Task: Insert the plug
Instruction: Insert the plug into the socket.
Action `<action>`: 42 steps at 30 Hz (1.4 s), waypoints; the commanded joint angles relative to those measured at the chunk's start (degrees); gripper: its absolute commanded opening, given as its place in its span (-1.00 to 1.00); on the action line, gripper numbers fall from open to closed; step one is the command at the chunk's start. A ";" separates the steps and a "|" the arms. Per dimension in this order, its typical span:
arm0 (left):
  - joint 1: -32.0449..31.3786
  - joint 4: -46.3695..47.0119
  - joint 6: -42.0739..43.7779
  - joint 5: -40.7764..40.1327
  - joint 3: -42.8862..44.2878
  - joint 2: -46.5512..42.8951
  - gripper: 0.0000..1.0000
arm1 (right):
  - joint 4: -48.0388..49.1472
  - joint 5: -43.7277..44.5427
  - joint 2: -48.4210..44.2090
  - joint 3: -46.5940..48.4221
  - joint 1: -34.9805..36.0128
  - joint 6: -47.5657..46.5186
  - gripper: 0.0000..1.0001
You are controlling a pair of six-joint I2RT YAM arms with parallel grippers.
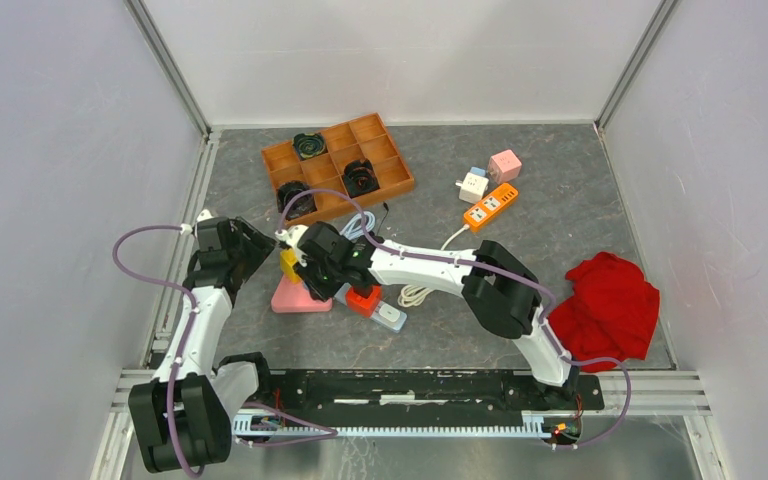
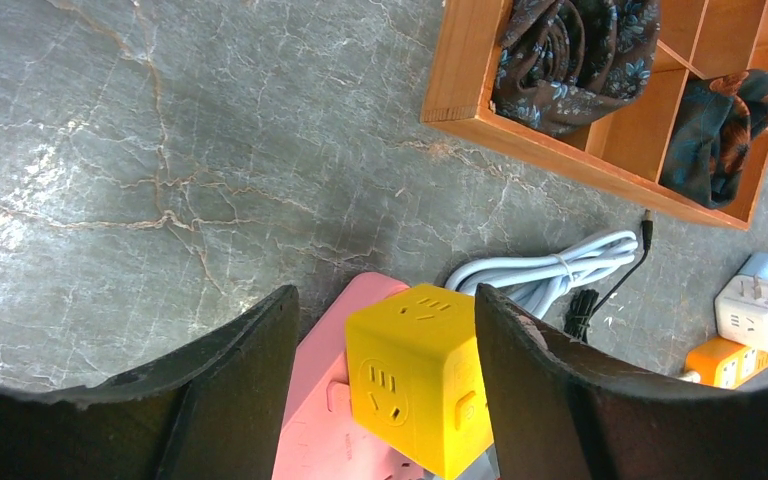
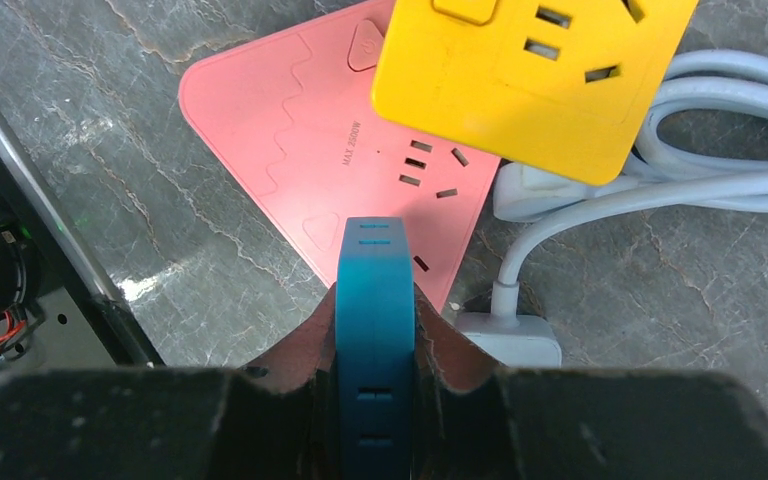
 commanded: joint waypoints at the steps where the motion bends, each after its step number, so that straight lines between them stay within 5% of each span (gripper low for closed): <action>1: 0.42 1.58 -2.65 -2.32 -0.92 -1.56 0.42 | -0.23 1.12 0.82 2.40 -0.16 2.78 -0.99; 42: 0.37 1.50 -3.98 -4.35 -1.60 -1.64 0.40 | -6.13 3.61 3.74 7.86 0.28 8.39 -1.00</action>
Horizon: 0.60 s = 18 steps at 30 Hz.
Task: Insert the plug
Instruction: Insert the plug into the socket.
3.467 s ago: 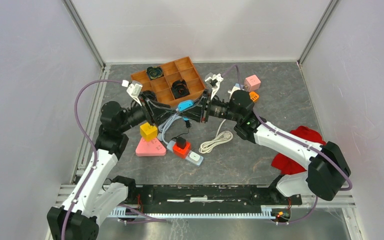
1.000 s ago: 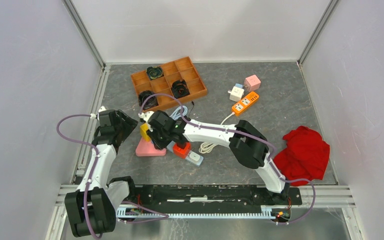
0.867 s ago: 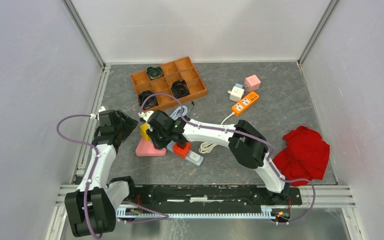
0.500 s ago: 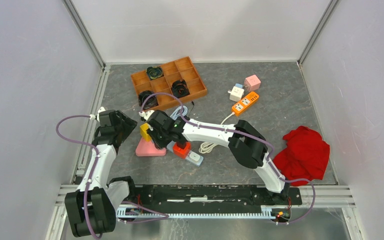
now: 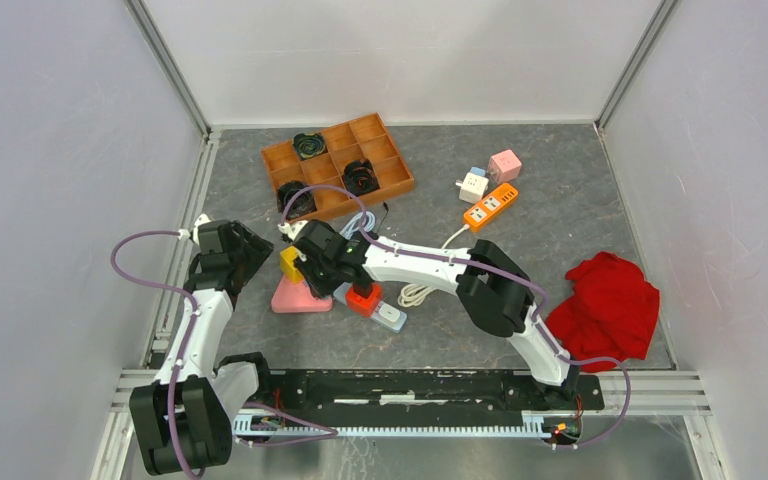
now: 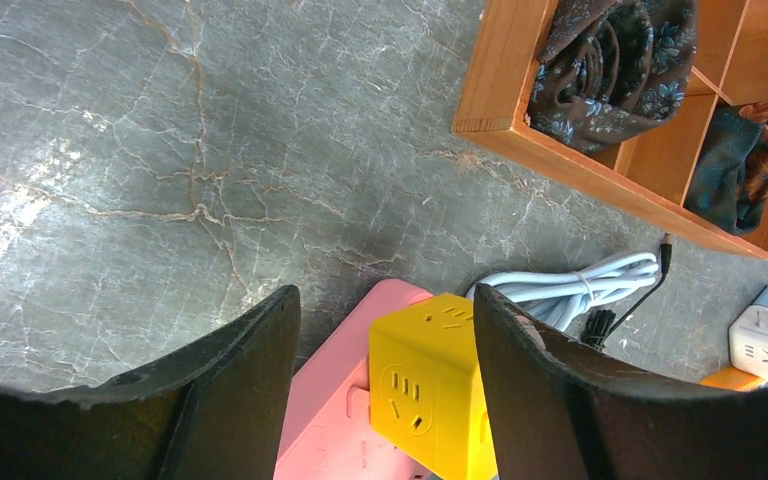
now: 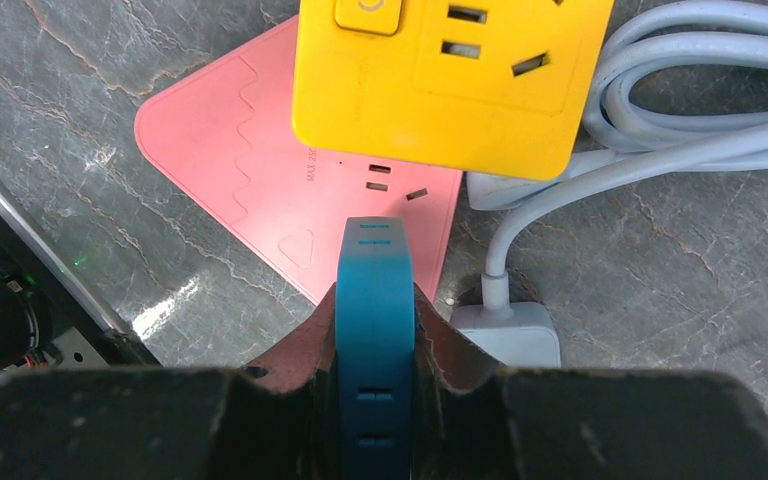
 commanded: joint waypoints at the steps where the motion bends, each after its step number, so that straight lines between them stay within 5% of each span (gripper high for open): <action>1: 0.33 1.50 -2.36 -1.31 -0.03 -0.72 0.40 | -0.71 0.27 1.02 3.05 0.39 1.25 -1.00; 18: 0.31 1.28 -2.63 -1.56 -0.16 -0.95 0.40 | -2.94 4.17 1.91 4.89 1.71 2.54 -0.99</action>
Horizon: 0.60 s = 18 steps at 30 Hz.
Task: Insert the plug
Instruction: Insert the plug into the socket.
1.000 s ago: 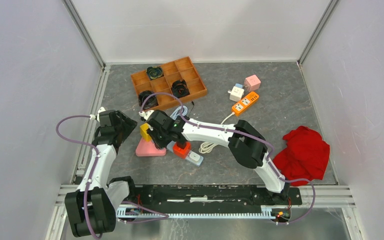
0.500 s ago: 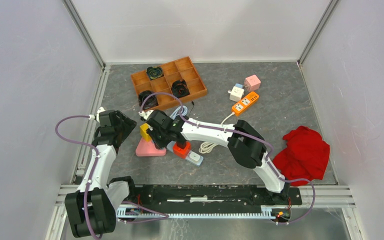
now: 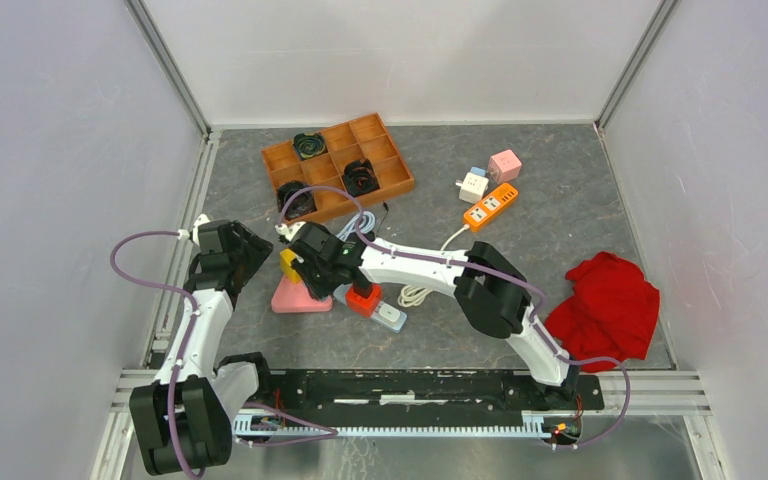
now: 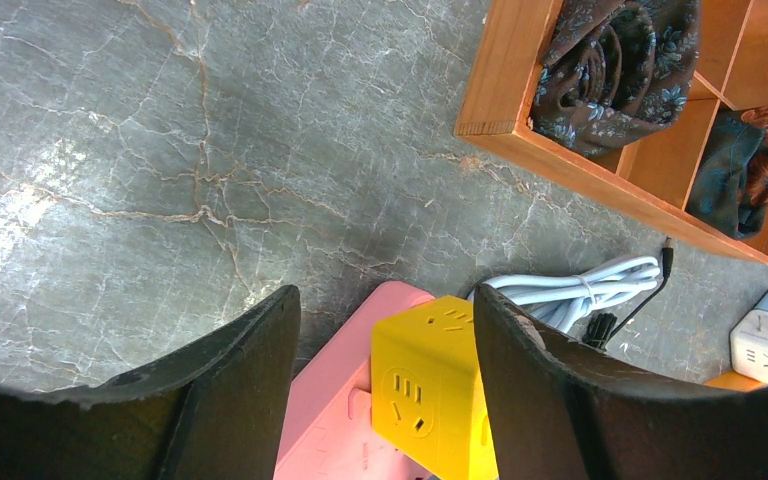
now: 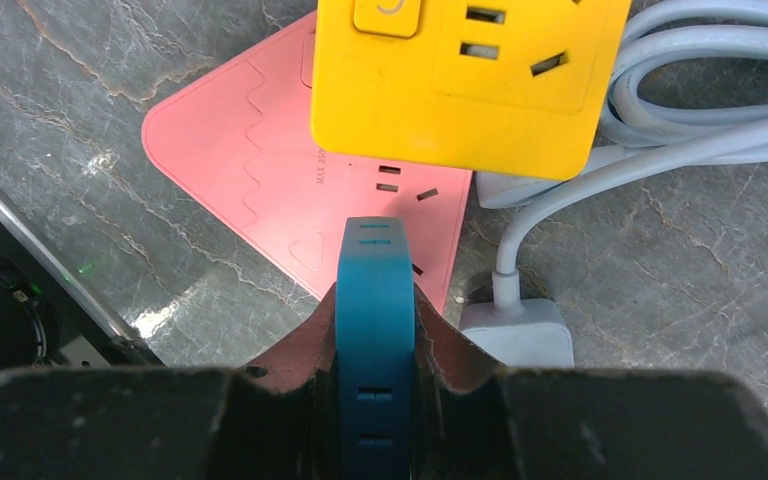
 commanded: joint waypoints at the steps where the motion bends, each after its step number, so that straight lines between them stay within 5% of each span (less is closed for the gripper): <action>1: 0.30 1.24 -2.48 -0.96 -0.11 -1.06 0.40 | -1.50 2.81 0.97 3.01 0.81 1.07 -1.00; 18: 0.34 1.13 -2.57 -1.02 -0.03 -1.18 0.40 | -1.30 4.65 1.79 3.97 1.08 1.93 -1.00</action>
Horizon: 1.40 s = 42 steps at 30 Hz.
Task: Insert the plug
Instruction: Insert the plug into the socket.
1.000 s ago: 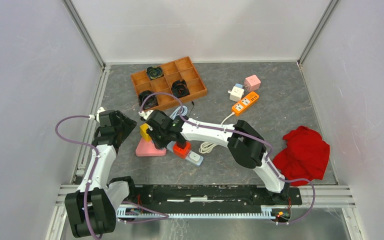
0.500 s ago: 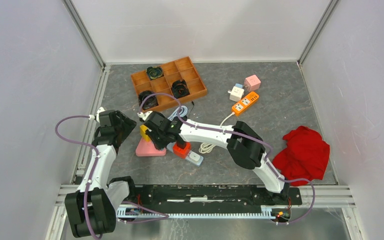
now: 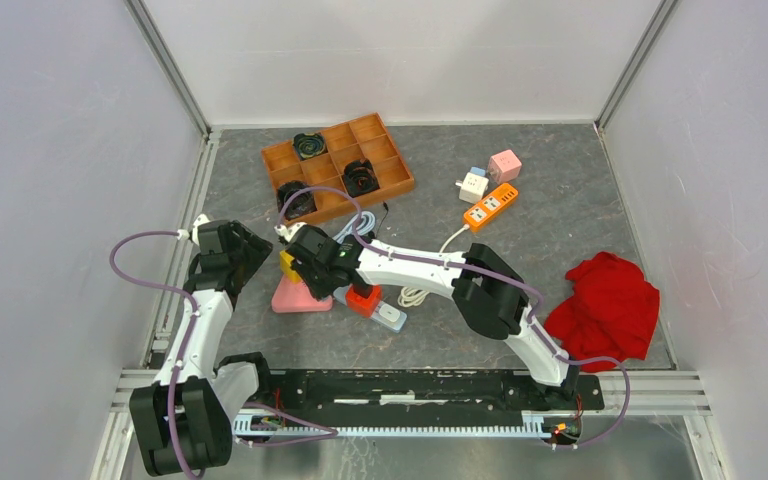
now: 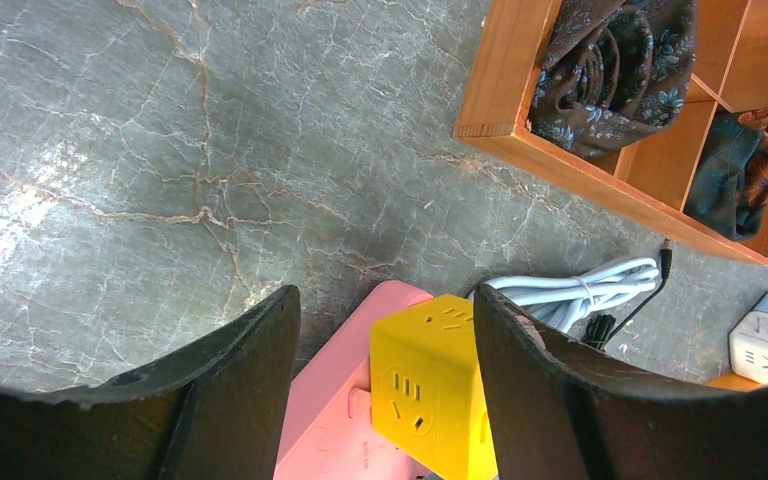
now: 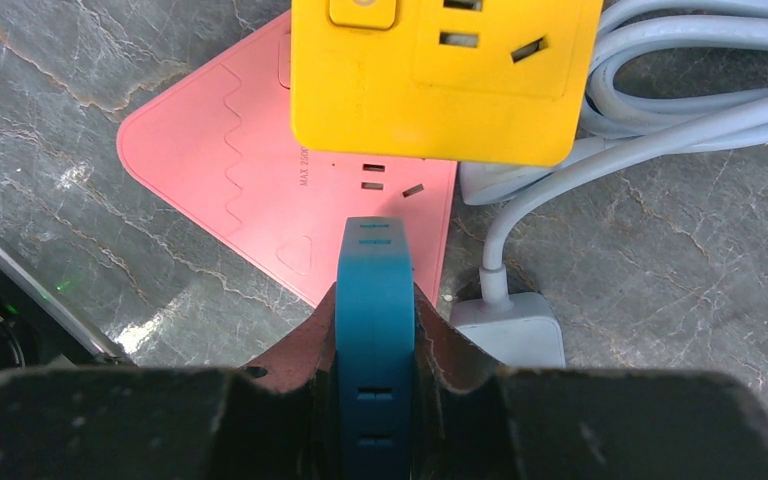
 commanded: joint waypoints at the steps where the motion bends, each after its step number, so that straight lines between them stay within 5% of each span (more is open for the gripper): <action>1: 0.33 1.23 -2.52 -0.47 -0.10 -0.84 0.40 | 0.66 0.51 1.12 2.47 0.60 1.36 -1.00; 29: 0.30 8.17 -8.57 9.58 -8.14 4.66 0.23 | 5.53 1.84 1.41 -0.94 2.89 4.22 -0.99; 42: 0.30 6.80 -22.78 6.32 -17.95 -6.67 -0.10 | 5.23 5.46 0.87 0.06 1.73 6.69 -1.00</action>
